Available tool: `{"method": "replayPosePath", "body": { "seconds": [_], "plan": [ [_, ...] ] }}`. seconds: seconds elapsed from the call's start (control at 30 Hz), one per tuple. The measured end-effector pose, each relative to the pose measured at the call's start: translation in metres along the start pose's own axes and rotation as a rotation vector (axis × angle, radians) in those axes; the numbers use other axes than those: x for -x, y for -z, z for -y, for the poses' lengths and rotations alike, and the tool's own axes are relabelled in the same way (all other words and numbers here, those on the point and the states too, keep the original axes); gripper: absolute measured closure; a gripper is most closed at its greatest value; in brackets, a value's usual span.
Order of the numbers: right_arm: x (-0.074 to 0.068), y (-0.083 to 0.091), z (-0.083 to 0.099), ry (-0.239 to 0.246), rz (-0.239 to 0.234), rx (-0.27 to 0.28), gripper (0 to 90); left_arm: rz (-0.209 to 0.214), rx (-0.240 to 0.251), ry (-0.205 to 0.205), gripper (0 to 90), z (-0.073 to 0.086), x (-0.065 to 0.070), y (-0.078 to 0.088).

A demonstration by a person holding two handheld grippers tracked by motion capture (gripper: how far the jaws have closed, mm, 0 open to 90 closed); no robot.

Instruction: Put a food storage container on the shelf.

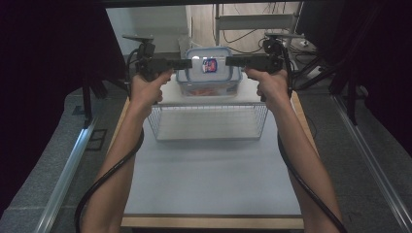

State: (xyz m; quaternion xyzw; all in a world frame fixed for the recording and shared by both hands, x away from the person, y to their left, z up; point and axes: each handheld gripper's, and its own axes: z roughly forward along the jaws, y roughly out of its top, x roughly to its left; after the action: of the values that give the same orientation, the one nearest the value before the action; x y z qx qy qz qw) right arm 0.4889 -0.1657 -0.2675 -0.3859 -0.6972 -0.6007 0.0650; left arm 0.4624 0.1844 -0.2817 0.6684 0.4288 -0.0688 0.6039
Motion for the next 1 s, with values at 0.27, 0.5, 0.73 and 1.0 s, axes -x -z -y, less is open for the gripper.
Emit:
{"method": "replayPosePath", "body": {
  "seconds": [0.27, 0.5, 0.73, 1.0],
  "plan": [
    [0.007, -0.003, -0.002, -0.025, 0.0, 0.003, 56.3, -0.046, 0.004, 0.002, 56.3, -0.003, 0.003, -0.003],
    [0.004, -0.01, -0.005, 0.028, 0.095, -0.013, 58.8, -0.098, -0.011, -0.005, 52.3, -0.004, 0.005, -0.009],
    [0.006, -0.014, -0.002, 0.028, 0.099, 0.001, 56.7, -0.135, 0.009, -0.004, 49.9, -0.007, 0.002, -0.011],
    [0.008, -0.013, 0.002, 0.005, 0.095, 0.03, 54.2, -0.186, 0.02, -0.025, 50.7, -0.013, 0.001, -0.015]
  ]
}}
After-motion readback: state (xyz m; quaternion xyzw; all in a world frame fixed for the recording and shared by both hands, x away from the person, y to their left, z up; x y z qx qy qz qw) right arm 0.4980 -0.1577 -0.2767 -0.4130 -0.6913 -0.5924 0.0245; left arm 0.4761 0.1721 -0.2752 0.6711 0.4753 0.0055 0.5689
